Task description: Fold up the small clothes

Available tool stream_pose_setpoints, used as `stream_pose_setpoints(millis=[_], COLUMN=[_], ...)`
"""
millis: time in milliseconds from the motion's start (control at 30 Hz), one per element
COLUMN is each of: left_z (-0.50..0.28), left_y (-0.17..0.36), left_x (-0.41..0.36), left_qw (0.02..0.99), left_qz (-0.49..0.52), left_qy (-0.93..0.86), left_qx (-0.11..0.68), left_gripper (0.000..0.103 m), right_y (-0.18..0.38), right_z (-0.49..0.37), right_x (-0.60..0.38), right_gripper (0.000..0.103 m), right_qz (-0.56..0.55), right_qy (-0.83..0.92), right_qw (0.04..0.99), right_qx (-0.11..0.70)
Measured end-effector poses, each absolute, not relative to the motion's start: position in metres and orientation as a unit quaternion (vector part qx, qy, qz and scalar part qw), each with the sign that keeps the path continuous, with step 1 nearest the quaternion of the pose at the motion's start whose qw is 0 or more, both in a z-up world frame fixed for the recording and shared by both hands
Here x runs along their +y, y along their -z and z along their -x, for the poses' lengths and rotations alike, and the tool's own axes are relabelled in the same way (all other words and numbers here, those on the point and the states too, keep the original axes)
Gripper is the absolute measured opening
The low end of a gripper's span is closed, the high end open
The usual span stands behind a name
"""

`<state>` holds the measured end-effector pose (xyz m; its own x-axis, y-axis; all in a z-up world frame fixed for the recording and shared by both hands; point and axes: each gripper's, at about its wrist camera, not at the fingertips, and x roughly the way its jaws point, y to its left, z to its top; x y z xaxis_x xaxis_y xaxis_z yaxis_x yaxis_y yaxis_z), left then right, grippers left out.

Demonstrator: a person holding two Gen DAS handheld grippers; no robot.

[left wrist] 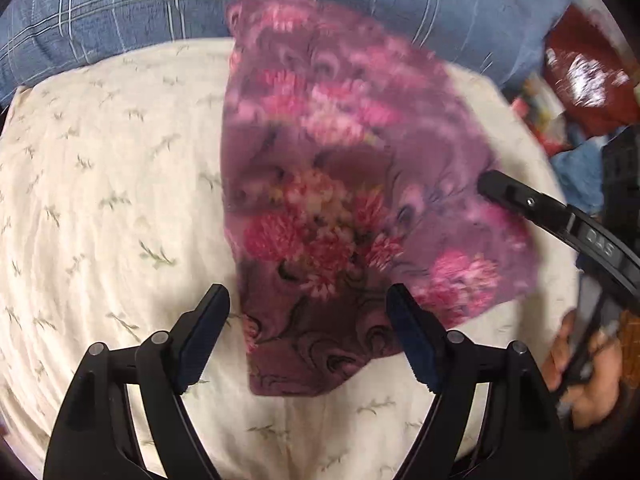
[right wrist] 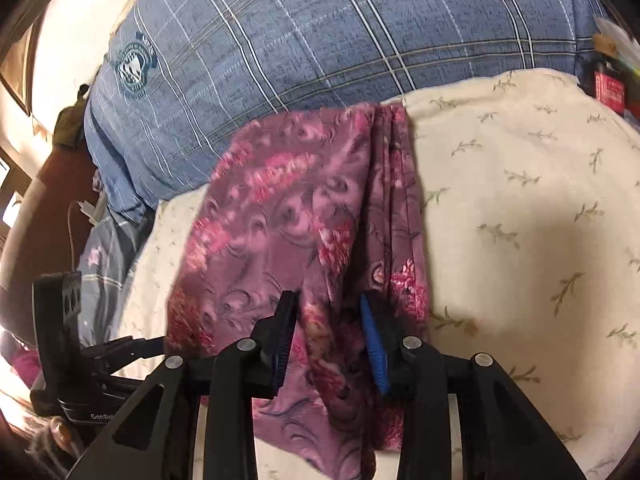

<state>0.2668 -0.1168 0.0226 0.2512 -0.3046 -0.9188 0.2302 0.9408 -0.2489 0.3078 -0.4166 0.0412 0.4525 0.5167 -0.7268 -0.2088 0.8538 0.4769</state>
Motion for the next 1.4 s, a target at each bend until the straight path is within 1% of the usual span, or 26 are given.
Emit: stream_pose_setpoints(millis=[33, 100, 133, 167, 233, 333, 400, 433, 467, 500, 600, 633, 700, 733, 767, 800, 867, 933, 967, 1033, 1100, 1133, 1167, 1233, 1333, 1400], left_z=[-0.269, -0.283, -0.293, -0.304, -0.334, -0.377, -0.402, -0.41, -0.419, -0.425, -0.442, -0.448, -0.446, -0.444, -0.44, -0.433, -0.415, -0.392, -0.38, -0.362, -0.356, -0.352, -0.349, -0.344, -0.339, -0.336], left_y=[-0.03, -0.049, -0.055, -0.056, -0.053, -0.04, -0.032, -0.03, -0.027, -0.024, -0.002, 0.01, 0.01, 0.007, 0.001, -0.007, -0.02, -0.029, -0.029, -0.016, 0.004, 0.001, -0.006, -0.021, -0.034, -0.025], left_x=[-0.11, -0.087, -0.077, -0.07, -0.066, -0.077, -0.089, -0.095, -0.1, -0.104, -0.117, -0.12, -0.124, -0.124, -0.124, -0.12, -0.111, -0.101, -0.098, -0.098, -0.103, -0.102, -0.1, -0.09, -0.059, -0.038], left_qw=[0.794, 0.805, 0.81, 0.813, 0.812, 0.802, 0.8, 0.802, 0.803, 0.805, 0.796, 0.787, 0.798, 0.799, 0.803, 0.809, 0.819, 0.825, 0.825, 0.824, 0.816, 0.823, 0.822, 0.819, 0.807, 0.784], left_qz=[0.046, 0.093, 0.112, 0.122, 0.129, 0.129, 0.118, 0.111, 0.102, 0.095, 0.088, 0.092, 0.073, 0.066, 0.061, 0.053, 0.037, 0.051, 0.061, 0.061, 0.049, 0.049, 0.044, 0.047, 0.101, 0.155], left_qy=[0.177, 0.184, 0.176, 0.168, 0.149, 0.141, 0.131, 0.127, 0.122, 0.117, 0.107, 0.107, 0.107, 0.109, 0.114, 0.115, 0.104, 0.117, 0.123, 0.114, 0.102, 0.099, 0.102, 0.116, 0.137, 0.148], left_qx=[0.58, 0.556, 0.548, 0.544, 0.549, 0.566, 0.573, 0.573, 0.574, 0.574, 0.589, 0.601, 0.588, 0.588, 0.582, 0.574, 0.563, 0.551, 0.548, 0.552, 0.566, 0.557, 0.559, 0.561, 0.566, 0.582], left_gripper=[0.081, 0.081, 0.081, 0.081, 0.081, 0.081, 0.081, 0.081, 0.081, 0.081, 0.081, 0.083, 0.085, 0.085, 0.085, 0.085, 0.085, 0.085, 0.085, 0.085, 0.087, 0.087, 0.086, 0.086, 0.086, 0.086], right_y=[-0.052, -0.067, -0.072, -0.072, -0.065, -0.049, -0.034, -0.025, -0.017, -0.018, -0.044, -0.041, -0.013, -0.007, -0.017, -0.026, -0.047, -0.061, -0.063, -0.055, -0.027, -0.032, -0.037, -0.048, -0.047, -0.03], right_z=[-0.31, -0.32, -0.329, -0.341, -0.367, -0.4, -0.422, -0.432, -0.44, -0.445, -0.44, -0.442, -0.453, -0.451, -0.444, -0.439, -0.423, -0.403, -0.394, -0.378, -0.371, -0.363, -0.36, -0.357, -0.356, -0.356], right_x=[-0.421, -0.431, -0.436, -0.437, -0.432, -0.419, -0.413, -0.41, -0.407, -0.402, -0.395, -0.396, -0.393, -0.393, -0.395, -0.396, -0.401, -0.407, -0.406, -0.399, -0.383, -0.383, -0.383, -0.397, -0.442, -0.464], right_gripper=[0.038, 0.053, 0.067, 0.07, 0.07, 0.07, 0.069, 0.055, 0.01, 0.012, 0.011, 0.011, 0.017, 0.018, 0.024, 0.028, 0.028, 0.028, 0.03, 0.037, 0.039, 0.042, 0.043, 0.044, 0.07, 0.07], right_qz=[-0.162, -0.177, -0.193, -0.203, -0.205, -0.197, -0.212, -0.22, -0.232, -0.226, -0.168, -0.158, -0.113, -0.104, -0.1, -0.093, -0.098, -0.132, -0.137, -0.111, -0.03, -0.018, -0.012, -0.05, -0.152, -0.197], right_qy=[-0.214, -0.208, -0.209, -0.208, -0.207, -0.193, -0.195, -0.196, -0.216, -0.233, -0.264, -0.252, -0.206, -0.207, -0.203, -0.195, -0.212, -0.268, -0.287, -0.292, -0.241, -0.24, -0.236, -0.235, -0.227, -0.221], right_qw=[0.847, 0.859, 0.858, 0.853, 0.843, 0.842, 0.832, 0.822, 0.805, 0.801, 0.839, 0.842, 0.828, 0.826, 0.838, 0.846, 0.856, 0.846, 0.839, 0.836, 0.834, 0.85, 0.849, 0.843, 0.827, 0.81], right_qx=[0.459, 0.433, 0.428, 0.433, 0.452, 0.464, 0.475, 0.488, 0.501, 0.503, 0.445, 0.45, 0.509, 0.514, 0.496, 0.487, 0.461, 0.442, 0.441, 0.452, 0.495, 0.468, 0.472, 0.482, 0.491, 0.507])
